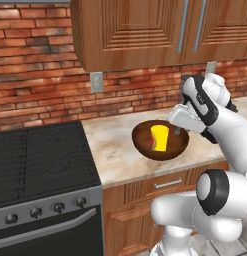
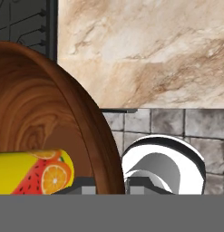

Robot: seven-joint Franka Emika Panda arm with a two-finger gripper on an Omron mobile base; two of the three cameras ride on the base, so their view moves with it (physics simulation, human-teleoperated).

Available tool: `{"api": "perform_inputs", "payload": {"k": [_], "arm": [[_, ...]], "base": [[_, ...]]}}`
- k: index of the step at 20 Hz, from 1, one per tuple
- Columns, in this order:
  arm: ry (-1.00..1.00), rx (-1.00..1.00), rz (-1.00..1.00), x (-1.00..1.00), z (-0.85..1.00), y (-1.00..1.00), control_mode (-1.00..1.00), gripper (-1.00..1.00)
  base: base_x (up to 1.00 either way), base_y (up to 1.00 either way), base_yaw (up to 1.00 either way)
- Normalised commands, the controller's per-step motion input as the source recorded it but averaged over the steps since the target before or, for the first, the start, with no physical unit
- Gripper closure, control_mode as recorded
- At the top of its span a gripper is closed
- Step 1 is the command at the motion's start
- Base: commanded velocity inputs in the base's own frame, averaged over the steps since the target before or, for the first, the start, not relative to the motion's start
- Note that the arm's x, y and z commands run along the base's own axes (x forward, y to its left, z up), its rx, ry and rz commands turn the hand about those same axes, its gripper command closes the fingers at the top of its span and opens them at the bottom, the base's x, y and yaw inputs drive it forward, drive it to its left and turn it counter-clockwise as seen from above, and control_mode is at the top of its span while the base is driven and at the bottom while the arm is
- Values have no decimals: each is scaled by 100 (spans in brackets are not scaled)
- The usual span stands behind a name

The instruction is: Place the cup inside the bowl on the dining table and move the bowl to any counter.

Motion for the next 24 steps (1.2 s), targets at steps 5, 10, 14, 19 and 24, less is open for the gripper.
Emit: {"api": "perform_inputs", "payload": {"k": [5, 10, 14, 19, 24], "arm": [[0, 0, 0, 0, 0, 0, 100, 100], [0, 0, 0, 0, 0, 0, -100, 100], [0, 2, 0, 0, -38, 0, -100, 100], [0, 3, 0, 0, -27, 0, -100, 100], [0, 3, 0, 0, -10, 0, -100, 100]], "base": [[0, 0, 0], [0, 0, 0], [0, 0, 0], [0, 0, 0], [0, 0, 0]]}}
